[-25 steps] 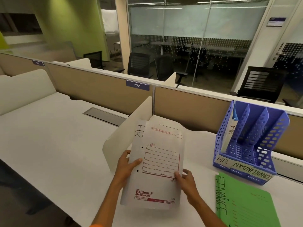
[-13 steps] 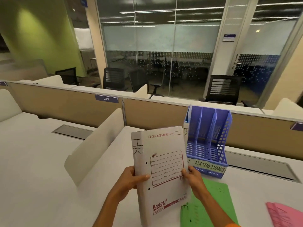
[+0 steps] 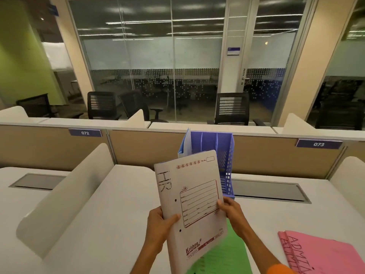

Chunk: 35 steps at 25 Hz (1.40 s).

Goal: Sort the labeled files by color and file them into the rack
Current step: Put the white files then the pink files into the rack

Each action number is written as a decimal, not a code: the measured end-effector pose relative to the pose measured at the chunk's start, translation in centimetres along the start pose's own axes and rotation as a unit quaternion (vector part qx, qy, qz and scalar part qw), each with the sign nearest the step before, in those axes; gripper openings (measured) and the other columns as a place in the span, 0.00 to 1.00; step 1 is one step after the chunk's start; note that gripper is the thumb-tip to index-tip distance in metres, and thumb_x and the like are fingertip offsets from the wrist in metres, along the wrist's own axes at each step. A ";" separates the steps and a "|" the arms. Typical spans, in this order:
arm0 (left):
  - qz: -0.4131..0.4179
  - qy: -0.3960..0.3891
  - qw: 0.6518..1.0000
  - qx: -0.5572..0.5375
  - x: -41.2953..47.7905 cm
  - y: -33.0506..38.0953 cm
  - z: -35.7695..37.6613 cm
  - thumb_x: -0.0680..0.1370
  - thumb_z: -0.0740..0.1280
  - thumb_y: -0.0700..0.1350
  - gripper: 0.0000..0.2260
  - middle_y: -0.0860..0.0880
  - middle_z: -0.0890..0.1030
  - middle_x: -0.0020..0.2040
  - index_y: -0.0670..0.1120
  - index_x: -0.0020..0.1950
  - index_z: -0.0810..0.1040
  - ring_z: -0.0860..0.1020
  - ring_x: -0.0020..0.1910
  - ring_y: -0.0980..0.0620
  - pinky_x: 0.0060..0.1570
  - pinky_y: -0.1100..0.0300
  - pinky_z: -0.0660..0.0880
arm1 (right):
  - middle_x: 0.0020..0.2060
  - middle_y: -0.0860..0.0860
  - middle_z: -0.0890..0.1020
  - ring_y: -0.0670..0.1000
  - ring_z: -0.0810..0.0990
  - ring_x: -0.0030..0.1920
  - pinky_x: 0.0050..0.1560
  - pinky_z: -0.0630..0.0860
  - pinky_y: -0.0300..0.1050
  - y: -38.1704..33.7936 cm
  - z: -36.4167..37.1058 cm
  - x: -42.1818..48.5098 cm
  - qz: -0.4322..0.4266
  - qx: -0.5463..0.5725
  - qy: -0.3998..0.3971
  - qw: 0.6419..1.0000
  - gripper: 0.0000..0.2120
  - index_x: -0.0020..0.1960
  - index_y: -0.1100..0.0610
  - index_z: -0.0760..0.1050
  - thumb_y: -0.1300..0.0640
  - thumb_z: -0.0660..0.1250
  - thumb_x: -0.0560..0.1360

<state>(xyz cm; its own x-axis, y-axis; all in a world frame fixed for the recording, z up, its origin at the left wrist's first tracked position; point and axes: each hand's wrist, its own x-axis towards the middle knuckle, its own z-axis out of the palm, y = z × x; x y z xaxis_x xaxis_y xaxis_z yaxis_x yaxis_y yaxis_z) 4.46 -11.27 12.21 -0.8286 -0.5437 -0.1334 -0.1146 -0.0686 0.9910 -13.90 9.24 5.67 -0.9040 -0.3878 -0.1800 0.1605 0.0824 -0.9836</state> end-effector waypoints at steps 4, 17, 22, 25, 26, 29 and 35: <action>0.054 0.104 0.993 0.018 1.2 2.4 2.8 0.71 0.75 0.37 0.06 0.48 0.87 0.43 0.46 0.46 0.83 0.86 0.40 0.48 0.41 0.47 0.84 | 0.62 0.56 0.79 0.55 0.78 0.61 0.59 0.77 0.50 -1.6 -1.5 1.9 -0.072 -0.171 0.090 0.979 0.16 0.64 0.58 0.74 0.56 0.68 0.78; 0.229 0.316 0.921 -0.001 9.1 6.6 10.7 0.77 0.71 0.43 0.12 0.45 0.84 0.57 0.39 0.58 0.82 0.84 0.51 0.50 0.47 0.59 0.83 | 0.80 0.55 0.46 0.58 0.45 0.80 0.78 0.43 0.55 2.4 0.6 5.4 -0.095 -0.642 -0.005 0.761 0.32 0.80 0.53 0.44 0.45 0.55 0.82; 0.221 0.288 0.932 0.003 13.1 5.5 13.1 0.78 0.70 0.42 0.13 0.44 0.83 0.59 0.39 0.61 0.81 0.82 0.55 0.51 0.46 0.77 0.75 | 0.80 0.55 0.46 0.60 0.43 0.79 0.78 0.40 0.56 3.6 1.0 6.4 -0.108 -0.630 0.019 0.769 0.31 0.80 0.54 0.42 0.47 0.53 0.84; 0.197 0.274 0.941 -0.006 14.9 3.5 14.0 0.79 0.69 0.44 0.15 0.44 0.81 0.62 0.41 0.64 0.79 0.81 0.58 0.47 0.50 0.63 0.80 | 0.80 0.54 0.45 0.59 0.42 0.79 0.78 0.38 0.55 4.2 1.0 6.7 -0.106 -0.623 0.027 0.774 0.30 0.80 0.53 0.41 0.48 0.52 0.84; 0.190 0.271 0.944 -0.009 15.4 2.8 14.0 0.79 0.69 0.45 0.15 0.44 0.81 0.62 0.41 0.64 0.79 0.81 0.58 0.47 0.51 0.58 0.81 | 0.80 0.54 0.45 0.59 0.41 0.79 0.77 0.38 0.54 4.4 1.0 6.8 -0.109 -0.620 0.031 0.777 0.30 0.80 0.53 0.41 0.49 0.52 0.84; 0.182 0.262 0.947 -0.024 17.1 2.0 14.3 0.79 0.69 0.46 0.16 0.45 0.81 0.62 0.42 0.65 0.78 0.81 0.56 0.48 0.46 0.66 0.82 | 0.80 0.54 0.45 0.59 0.40 0.79 0.76 0.34 0.53 4.9 1.1 6.9 -0.112 -0.611 0.041 0.783 0.32 0.80 0.53 0.41 0.51 0.55 0.83; 0.186 0.274 0.943 -0.037 19.1 2.2 14.7 0.78 0.71 0.46 0.14 0.44 0.82 0.60 0.41 0.61 0.80 0.80 0.51 0.56 0.39 0.80 0.74 | 0.80 0.55 0.48 0.60 0.42 0.79 0.75 0.33 0.54 5.1 1.5 6.9 -0.107 -0.605 0.049 0.787 0.34 0.80 0.54 0.42 0.51 0.59 0.82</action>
<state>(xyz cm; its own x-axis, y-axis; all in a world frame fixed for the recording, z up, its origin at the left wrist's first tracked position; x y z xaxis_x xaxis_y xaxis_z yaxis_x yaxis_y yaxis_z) -19.69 -9.51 11.72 -0.3945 -0.8909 0.2252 0.1836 0.1637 0.9693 -18.78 5.61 -0.58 -0.8949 -0.4436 0.0494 -0.4412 0.8622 -0.2488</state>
